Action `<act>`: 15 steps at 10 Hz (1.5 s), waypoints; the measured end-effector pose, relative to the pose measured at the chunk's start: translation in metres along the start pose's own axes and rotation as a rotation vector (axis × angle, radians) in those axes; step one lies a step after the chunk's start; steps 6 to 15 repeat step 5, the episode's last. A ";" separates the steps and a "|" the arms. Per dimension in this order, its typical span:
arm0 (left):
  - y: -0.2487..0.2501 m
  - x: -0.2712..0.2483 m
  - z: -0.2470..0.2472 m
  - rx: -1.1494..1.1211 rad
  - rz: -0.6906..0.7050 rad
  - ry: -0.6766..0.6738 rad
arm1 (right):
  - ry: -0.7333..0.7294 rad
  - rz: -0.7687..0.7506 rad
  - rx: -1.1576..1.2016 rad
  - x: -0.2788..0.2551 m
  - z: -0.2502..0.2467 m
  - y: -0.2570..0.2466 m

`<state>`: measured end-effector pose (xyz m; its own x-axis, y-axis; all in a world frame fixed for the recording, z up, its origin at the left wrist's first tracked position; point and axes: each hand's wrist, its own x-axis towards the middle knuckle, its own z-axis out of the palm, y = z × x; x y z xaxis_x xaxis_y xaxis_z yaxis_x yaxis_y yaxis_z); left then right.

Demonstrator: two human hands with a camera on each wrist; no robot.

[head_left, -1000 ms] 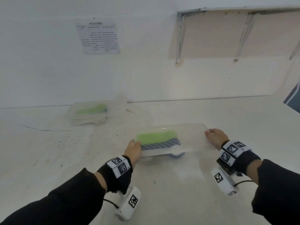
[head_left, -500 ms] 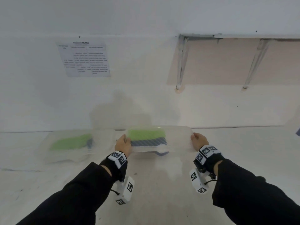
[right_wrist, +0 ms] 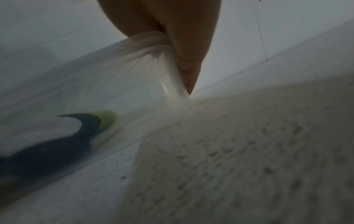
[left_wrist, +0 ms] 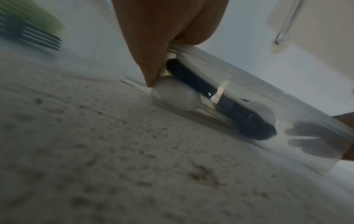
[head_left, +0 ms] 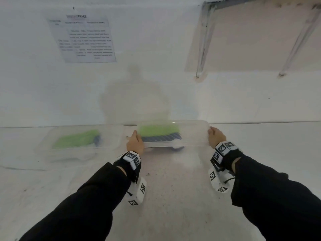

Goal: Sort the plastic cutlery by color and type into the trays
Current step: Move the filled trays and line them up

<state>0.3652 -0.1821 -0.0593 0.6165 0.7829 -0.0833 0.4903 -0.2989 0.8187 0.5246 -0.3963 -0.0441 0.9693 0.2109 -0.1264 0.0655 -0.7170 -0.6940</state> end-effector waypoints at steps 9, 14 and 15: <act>0.001 -0.066 -0.024 -0.038 0.061 -0.258 | 0.078 -0.148 0.051 -0.053 -0.005 -0.002; 0.001 -0.066 -0.024 -0.038 0.061 -0.258 | 0.078 -0.148 0.051 -0.053 -0.005 -0.002; 0.001 -0.066 -0.024 -0.038 0.061 -0.258 | 0.078 -0.148 0.051 -0.053 -0.005 -0.002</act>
